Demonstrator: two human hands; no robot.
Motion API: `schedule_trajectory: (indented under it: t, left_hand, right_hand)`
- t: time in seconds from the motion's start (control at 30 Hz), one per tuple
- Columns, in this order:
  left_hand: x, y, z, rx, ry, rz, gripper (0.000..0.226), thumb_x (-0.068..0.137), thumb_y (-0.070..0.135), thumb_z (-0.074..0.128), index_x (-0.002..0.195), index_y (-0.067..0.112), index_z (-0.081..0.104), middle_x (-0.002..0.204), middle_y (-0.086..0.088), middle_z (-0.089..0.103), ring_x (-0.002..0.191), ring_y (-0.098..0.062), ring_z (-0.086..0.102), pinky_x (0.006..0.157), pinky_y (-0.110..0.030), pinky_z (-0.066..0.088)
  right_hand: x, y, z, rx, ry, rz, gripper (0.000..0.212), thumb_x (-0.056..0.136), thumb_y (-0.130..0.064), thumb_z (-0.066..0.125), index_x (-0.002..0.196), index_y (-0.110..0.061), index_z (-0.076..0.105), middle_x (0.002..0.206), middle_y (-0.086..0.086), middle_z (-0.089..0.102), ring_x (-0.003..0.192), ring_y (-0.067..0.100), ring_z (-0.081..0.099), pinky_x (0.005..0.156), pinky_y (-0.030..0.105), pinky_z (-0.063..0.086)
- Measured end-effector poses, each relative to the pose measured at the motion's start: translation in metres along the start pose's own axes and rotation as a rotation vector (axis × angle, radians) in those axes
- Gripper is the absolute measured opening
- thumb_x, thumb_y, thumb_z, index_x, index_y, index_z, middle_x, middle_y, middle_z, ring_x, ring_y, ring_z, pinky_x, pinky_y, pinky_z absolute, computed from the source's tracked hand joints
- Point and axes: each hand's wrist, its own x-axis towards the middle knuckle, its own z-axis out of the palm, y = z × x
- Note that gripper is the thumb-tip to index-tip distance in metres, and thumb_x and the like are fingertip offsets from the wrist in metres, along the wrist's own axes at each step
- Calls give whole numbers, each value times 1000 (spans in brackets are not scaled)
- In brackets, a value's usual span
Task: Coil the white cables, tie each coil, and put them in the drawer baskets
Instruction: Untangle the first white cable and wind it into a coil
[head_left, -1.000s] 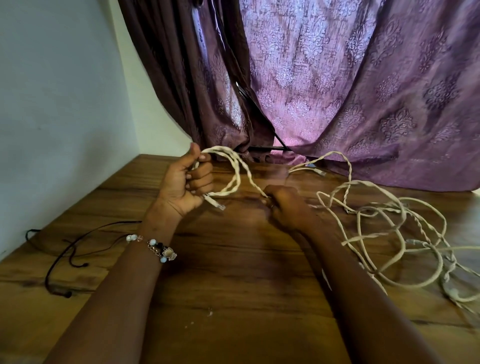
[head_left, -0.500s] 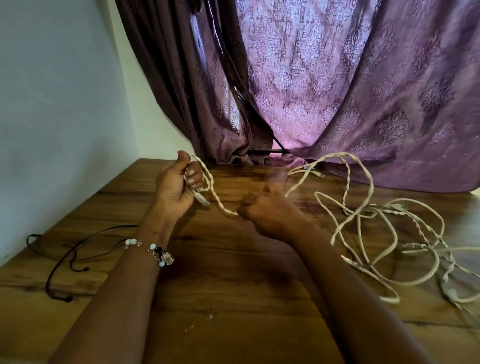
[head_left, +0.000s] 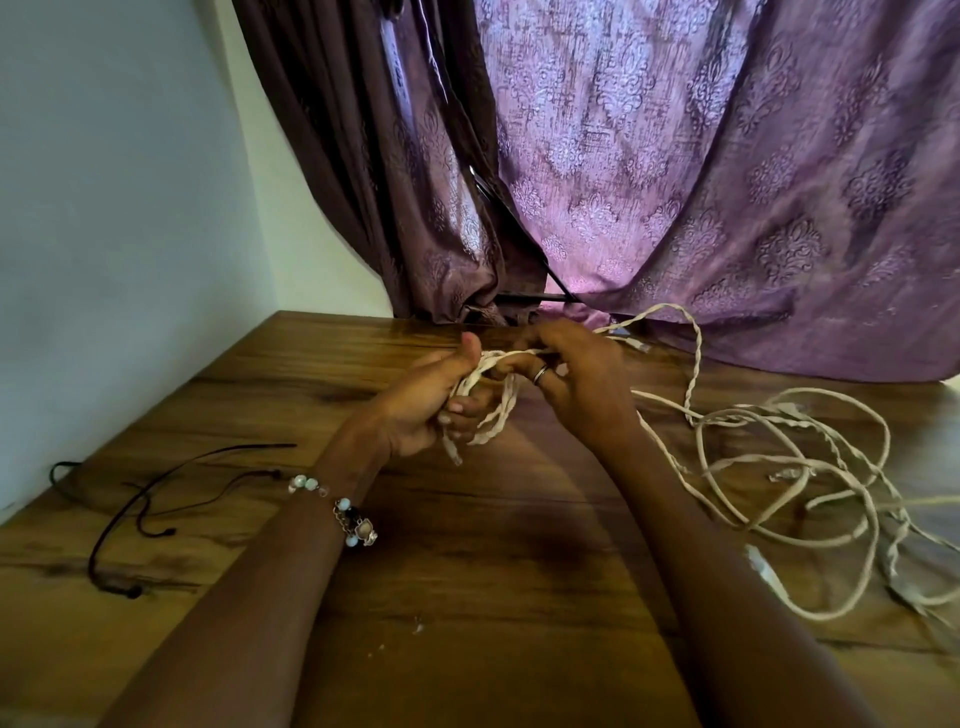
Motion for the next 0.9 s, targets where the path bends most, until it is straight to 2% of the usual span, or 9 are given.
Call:
schedule_trajectory:
  t: [0.07,0.13,0.23,0.37,0.47,0.57,0.7,0.8,0.9]
  left_hand:
    - [-2,1,-4,-37,-71,-14,50,89,51,36,81,7,58,37,7,28,28,-1,19,38,-12,17]
    - [-5,0,-9,-83,-119,20,41,90,44,45,78,9,62,36,9,29,28,0,22,38,-10,21]
    - [-6,2,-12,-196,-87,52,30,88,35,53,74,9,58,35,9,31,26,0,25,36,-9,28]
    - [-3,3,-11,-298,-29,3,29,90,25,43,69,9,55,34,8,31,25,0,25,33,-10,28]
    - [-1,2,-12,-291,-63,-61,24,86,23,45,71,9,58,36,8,32,26,0,25,31,-11,27]
    - [1,-2,-10,-222,-77,-123,17,83,24,48,80,7,53,38,7,32,26,-1,24,31,-11,25]
    - [4,-4,-2,-142,-1,-139,23,88,28,44,78,9,50,37,7,26,25,-1,20,34,-7,23]
    - [3,-1,-4,-111,49,-146,32,88,38,45,74,10,46,36,8,24,25,-1,18,35,-7,16]
    - [1,3,-9,-172,79,-142,38,92,45,40,70,14,43,34,9,23,24,-1,16,34,-7,13]
  right_hand:
    - [-1,3,1,56,-8,-7,13,82,-18,65,89,-8,70,80,5,67,73,14,58,64,32,45]
    - [-2,8,4,116,-43,5,17,86,-11,60,98,-6,71,87,6,68,79,12,58,69,26,45]
    - [-6,14,7,187,-123,45,28,95,-16,51,116,-5,65,100,8,64,94,11,57,83,19,43]
    - [-7,11,9,365,-258,139,33,95,-17,51,123,-2,59,113,7,66,104,15,62,89,25,48]
    - [-7,10,12,413,-350,216,45,92,-24,53,131,-4,54,121,8,64,112,16,61,94,27,48]
    - [-10,12,19,251,-393,148,48,87,-15,54,134,-3,50,114,9,61,107,19,58,90,24,43]
    - [-11,13,23,104,-321,31,44,83,0,50,127,5,55,111,20,63,104,30,60,89,13,35]
    - [-7,13,17,69,-326,-14,32,88,-11,58,119,-3,63,99,9,64,91,10,55,78,2,32]
    - [-5,11,5,103,-319,26,29,90,-22,60,111,-4,66,81,-8,57,70,-4,48,66,3,34]
